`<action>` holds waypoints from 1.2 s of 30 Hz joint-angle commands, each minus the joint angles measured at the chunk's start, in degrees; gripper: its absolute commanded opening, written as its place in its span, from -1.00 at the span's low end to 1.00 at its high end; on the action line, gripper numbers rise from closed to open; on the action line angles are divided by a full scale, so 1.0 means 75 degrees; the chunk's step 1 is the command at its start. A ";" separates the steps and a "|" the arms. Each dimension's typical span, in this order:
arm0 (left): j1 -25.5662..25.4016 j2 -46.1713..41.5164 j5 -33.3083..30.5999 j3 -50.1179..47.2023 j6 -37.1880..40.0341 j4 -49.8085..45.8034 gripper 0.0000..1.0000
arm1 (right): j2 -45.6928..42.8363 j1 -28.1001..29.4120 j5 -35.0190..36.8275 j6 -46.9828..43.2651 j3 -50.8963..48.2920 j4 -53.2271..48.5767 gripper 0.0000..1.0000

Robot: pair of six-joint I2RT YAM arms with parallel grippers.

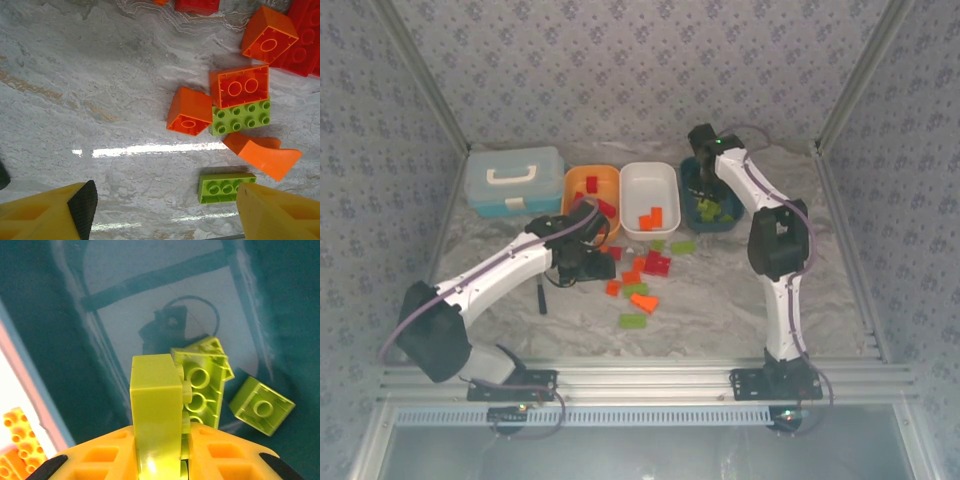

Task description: Sort the legos into containers by color

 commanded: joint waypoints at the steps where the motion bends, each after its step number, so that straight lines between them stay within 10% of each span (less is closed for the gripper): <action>1: -0.0039 -0.0175 -0.0111 0.0160 0.0034 -0.0126 0.52 | -0.0789 -0.0201 0.0431 0.0187 -0.0147 -0.0253 -0.44; 9: -0.0043 -0.0083 -0.0085 0.0220 0.0013 -0.0074 0.52 | -0.1507 -0.0601 0.0505 0.0190 -0.1843 -0.0235 -0.42; 36: -0.0041 -0.0010 -0.0163 0.0429 -0.0023 -0.0220 0.52 | 0.0980 -0.0525 -0.1361 0.0050 0.1547 -0.0569 -0.41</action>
